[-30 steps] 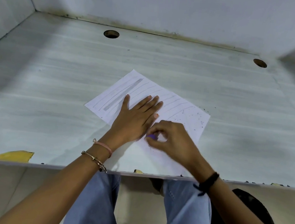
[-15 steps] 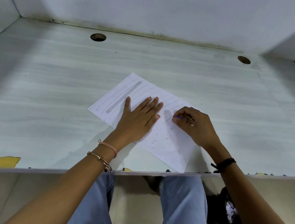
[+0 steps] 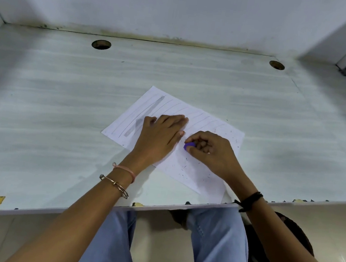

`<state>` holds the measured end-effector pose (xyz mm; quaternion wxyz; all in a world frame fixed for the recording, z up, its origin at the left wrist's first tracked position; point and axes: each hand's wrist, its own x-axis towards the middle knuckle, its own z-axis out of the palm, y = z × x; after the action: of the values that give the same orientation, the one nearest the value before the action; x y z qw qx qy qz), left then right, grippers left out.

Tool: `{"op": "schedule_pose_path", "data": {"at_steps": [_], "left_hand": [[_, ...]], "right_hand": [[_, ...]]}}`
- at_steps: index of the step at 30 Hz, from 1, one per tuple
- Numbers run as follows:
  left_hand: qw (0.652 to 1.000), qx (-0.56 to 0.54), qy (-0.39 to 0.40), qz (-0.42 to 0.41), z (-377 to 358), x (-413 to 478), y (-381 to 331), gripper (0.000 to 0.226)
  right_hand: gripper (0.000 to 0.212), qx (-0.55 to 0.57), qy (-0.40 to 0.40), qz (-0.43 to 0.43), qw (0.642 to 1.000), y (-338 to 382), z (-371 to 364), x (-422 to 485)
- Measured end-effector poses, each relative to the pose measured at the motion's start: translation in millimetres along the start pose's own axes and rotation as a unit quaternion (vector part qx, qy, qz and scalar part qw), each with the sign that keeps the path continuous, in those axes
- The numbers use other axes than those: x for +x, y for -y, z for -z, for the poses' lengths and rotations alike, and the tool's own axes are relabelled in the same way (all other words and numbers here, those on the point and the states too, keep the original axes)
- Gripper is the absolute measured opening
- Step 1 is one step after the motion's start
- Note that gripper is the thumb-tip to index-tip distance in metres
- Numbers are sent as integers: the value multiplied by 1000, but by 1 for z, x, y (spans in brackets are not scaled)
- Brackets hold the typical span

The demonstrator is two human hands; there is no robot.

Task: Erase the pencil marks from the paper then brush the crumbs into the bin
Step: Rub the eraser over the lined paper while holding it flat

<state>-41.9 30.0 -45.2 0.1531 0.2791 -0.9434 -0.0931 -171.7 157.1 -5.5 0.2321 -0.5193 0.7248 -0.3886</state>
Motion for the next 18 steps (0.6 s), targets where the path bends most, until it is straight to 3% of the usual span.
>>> {"op": "schedule_pose_path", "data": {"at_steps": [6, 11, 16, 18], "left_hand": [[996, 14, 77, 41, -5, 3, 0, 49], [998, 17, 56, 28, -5, 3, -1, 49], [997, -1, 65, 38, -4, 3, -1, 48], [997, -4, 60, 44, -5, 4, -2, 48]], "right_hand": [[5, -43, -21, -3, 999, 4, 1, 12], [9, -117, 50, 74, 989, 12, -9, -7], [6, -83, -64, -4, 995, -2, 16, 22], [4, -103, -67, 1, 992, 1, 11, 17]]}}
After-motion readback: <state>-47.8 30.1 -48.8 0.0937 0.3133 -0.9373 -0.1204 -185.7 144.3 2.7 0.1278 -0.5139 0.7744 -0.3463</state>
